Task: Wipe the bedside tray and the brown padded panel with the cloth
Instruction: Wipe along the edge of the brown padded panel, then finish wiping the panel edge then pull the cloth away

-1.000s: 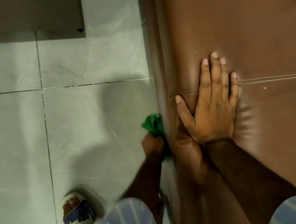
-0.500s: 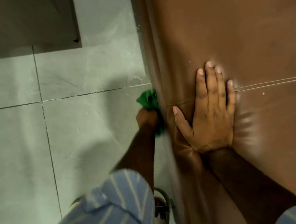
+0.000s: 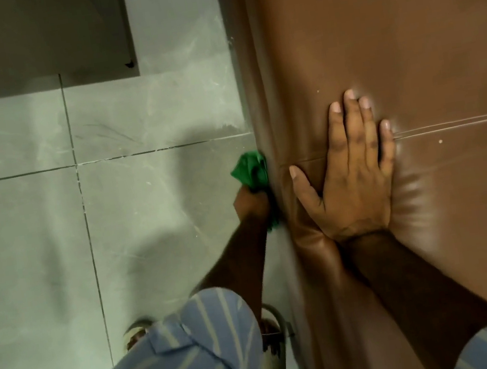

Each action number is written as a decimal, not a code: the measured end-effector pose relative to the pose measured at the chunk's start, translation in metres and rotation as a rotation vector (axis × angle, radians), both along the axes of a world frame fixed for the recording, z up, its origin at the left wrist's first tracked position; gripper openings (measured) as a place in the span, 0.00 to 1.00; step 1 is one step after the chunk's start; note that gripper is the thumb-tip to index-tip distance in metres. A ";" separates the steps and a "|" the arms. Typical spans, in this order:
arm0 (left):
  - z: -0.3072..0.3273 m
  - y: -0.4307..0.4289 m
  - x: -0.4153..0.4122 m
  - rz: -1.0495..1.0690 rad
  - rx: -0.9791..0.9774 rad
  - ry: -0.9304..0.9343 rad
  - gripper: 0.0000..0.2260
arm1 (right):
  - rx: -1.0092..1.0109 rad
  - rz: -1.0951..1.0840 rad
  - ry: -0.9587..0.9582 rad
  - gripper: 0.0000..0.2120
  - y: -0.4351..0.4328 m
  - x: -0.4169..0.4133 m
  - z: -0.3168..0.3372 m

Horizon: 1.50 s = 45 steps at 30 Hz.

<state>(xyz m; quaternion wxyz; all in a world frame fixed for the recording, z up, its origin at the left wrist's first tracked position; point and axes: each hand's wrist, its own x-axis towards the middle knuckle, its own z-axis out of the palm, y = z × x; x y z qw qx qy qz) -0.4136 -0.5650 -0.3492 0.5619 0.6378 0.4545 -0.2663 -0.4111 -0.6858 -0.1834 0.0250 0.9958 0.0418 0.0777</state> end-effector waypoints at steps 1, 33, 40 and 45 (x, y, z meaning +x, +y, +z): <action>-0.001 -0.004 0.012 0.088 -0.023 -0.086 0.11 | 0.000 0.000 0.002 0.43 0.000 0.000 0.000; 0.152 0.107 -0.087 -0.172 0.152 -0.090 0.09 | 0.151 -0.246 0.181 0.42 0.063 -0.012 0.038; 0.234 0.247 -0.037 -0.186 0.328 -0.161 0.04 | 0.197 0.152 0.476 0.41 0.166 0.029 0.110; 0.298 0.342 0.027 -0.226 0.584 -0.273 0.12 | 0.328 0.160 0.471 0.43 0.252 0.097 0.164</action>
